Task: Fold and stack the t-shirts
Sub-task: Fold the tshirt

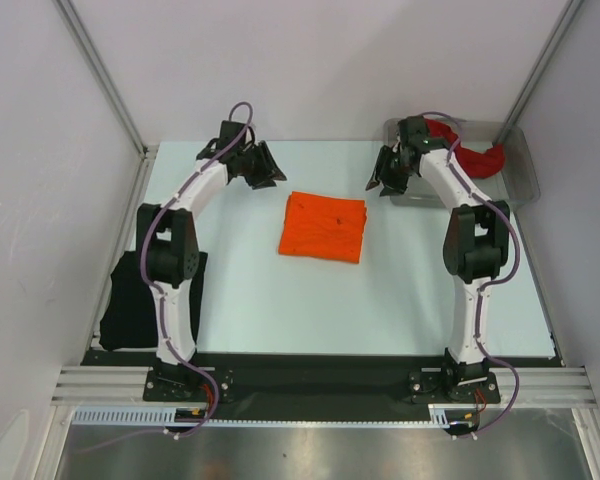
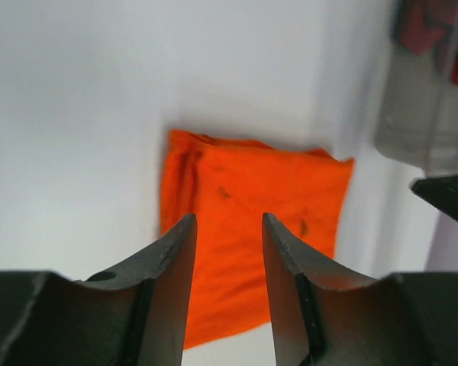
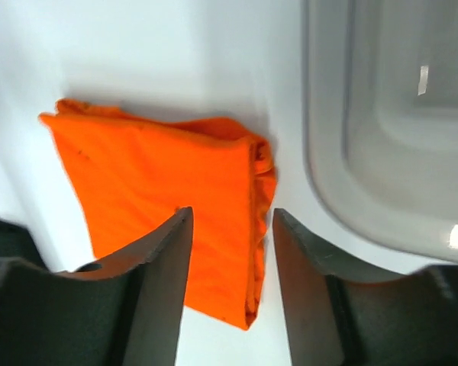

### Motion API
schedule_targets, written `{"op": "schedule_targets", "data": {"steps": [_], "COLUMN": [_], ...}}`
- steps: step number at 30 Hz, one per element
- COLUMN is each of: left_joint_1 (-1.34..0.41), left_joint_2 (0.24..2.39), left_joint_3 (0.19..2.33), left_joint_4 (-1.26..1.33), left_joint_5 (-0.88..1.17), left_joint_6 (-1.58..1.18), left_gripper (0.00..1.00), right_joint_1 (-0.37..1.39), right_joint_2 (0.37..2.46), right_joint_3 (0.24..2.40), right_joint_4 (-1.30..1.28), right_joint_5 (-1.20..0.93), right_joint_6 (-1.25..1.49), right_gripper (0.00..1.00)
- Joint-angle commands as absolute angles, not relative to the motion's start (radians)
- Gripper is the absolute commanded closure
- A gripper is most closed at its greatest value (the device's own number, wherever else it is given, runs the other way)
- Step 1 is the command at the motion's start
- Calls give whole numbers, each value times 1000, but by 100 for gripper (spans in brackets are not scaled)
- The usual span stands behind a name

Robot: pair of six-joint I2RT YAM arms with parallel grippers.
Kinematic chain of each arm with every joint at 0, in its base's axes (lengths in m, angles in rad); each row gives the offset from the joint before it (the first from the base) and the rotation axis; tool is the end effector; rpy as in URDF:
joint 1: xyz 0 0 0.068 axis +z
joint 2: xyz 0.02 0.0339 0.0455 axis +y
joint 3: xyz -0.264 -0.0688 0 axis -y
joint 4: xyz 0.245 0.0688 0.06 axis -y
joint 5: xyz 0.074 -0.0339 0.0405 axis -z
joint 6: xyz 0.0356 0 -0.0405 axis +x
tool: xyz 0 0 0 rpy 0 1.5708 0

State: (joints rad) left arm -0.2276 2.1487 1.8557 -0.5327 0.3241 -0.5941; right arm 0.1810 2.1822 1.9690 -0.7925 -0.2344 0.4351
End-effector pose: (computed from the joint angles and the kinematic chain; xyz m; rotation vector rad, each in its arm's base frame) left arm 0.4740 -0.1214 0.2421 -0.2959 2.4654 -0.7582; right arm 0.4725 0.0949 0.2447 0.2435 2.6145 0.5254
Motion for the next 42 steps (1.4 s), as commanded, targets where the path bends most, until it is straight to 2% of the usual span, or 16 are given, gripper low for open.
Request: {"op": "schedule_targets", "data": {"steps": [1,6,9,14,18,23,25,27,29,30,32,34,37,42], "left_joint_1": [-277,-302,-302,-290,-284,-281,-291,-308,-322,-337,-353,-367,-370,-374], "left_joint_2": [2080,2158,2242,2390,2459,2349,2286,2189,2093,2060,2005,1941,1898,1920], "left_joint_3": [1743,1669,1702,1853,2095,2129,2073,1973,1877,1759,1660,1524,1375,1279], "left_joint_4": [-321,-42,-5,-116,-409,-457,-445,-399,-347,-275,-247,-233,-175,-167], "left_joint_5": [488,644,664,657,565,508,499,514,537,570,568,558,595,594], "left_joint_6": [-632,-764,-799,-712,-543,-497,-506,-523,-574,-592,-595,-584,-594,-542], "left_gripper": [56,60,61,64,62,57,55,54,56,58,64,65,67,69], "right_joint_1": [202,201,190,158,161,205,222,244,256,268,273,281,298,322], "right_joint_2": [2117,2138,2172,2279,2330,2297,2252,2159,2090,2035,1984,1913,1894,1977], "right_joint_3": [1899,1746,1749,1821,1965,2198,2203,2090,1973,1897,1682,1466,1364,1321], "right_joint_4": [-711,-452,-408,-434,-619,-802,-818,-780,-689,-657,-519,-378,-246,-232], "right_joint_5": [-334,-520,-557,-565,-470,-358,-344,-368,-461,-494,-630,-746,-817,-877], "right_joint_6": [434,587,597,562,462,338,340,383,425,475,535,619,634,606], "right_gripper": [51,72,78,80,80,78,72,66,63,62,62,62,64,67]}}
